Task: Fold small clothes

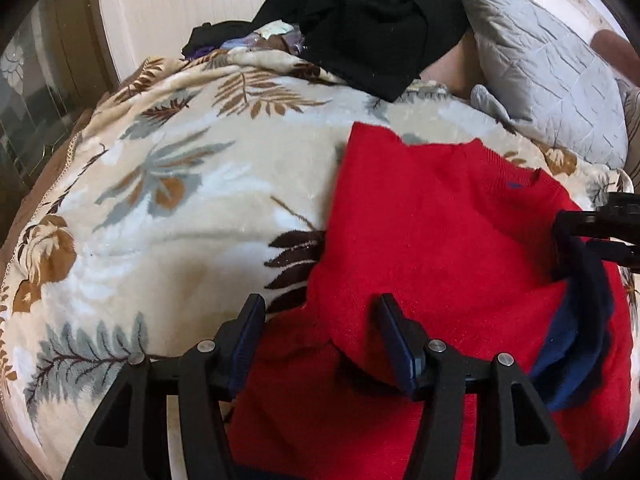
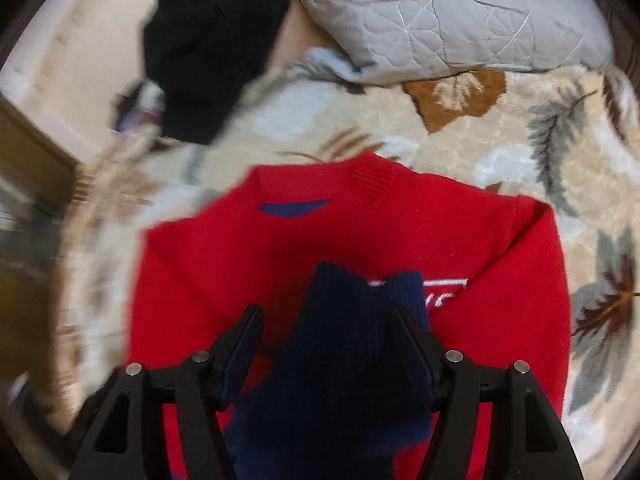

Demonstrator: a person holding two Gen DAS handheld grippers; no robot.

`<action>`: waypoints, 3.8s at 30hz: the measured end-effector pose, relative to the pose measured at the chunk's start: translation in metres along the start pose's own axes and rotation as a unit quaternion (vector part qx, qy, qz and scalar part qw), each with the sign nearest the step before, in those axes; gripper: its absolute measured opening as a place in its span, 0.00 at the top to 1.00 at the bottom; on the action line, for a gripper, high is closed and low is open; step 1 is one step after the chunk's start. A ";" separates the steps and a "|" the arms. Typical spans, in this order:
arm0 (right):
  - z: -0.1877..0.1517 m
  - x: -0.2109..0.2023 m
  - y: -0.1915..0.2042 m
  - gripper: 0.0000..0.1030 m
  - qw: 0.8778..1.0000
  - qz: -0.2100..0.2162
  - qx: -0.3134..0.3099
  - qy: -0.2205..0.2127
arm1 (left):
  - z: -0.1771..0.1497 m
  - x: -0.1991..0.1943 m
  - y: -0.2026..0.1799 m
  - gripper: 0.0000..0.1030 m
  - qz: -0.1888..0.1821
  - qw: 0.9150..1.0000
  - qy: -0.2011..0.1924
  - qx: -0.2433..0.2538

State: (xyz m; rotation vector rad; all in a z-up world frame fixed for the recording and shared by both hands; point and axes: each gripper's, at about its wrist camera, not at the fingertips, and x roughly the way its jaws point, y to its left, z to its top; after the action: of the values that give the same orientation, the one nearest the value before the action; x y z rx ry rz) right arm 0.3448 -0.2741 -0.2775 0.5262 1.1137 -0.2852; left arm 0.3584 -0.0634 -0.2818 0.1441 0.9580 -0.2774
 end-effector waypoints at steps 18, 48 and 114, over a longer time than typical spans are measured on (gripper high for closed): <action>-0.128 -0.082 -0.134 0.84 0.992 0.117 0.049 -0.014 | -0.017 -0.020 0.014 0.43 -0.003 1.000 -0.009 -0.008; -0.308 -0.109 -0.174 0.18 0.976 0.202 0.056 0.055 | -0.196 -0.138 0.088 0.60 -0.215 0.974 0.061 -0.035; -0.317 -0.088 -0.165 0.17 0.954 0.260 0.072 0.131 | -0.203 -0.117 0.071 0.58 -0.223 0.956 0.178 -0.070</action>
State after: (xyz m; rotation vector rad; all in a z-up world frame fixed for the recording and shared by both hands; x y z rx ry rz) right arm -0.0155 -0.2471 -0.3469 0.9851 1.1684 0.1711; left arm 0.1567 0.0737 -0.3006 -0.1629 1.3626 -0.6129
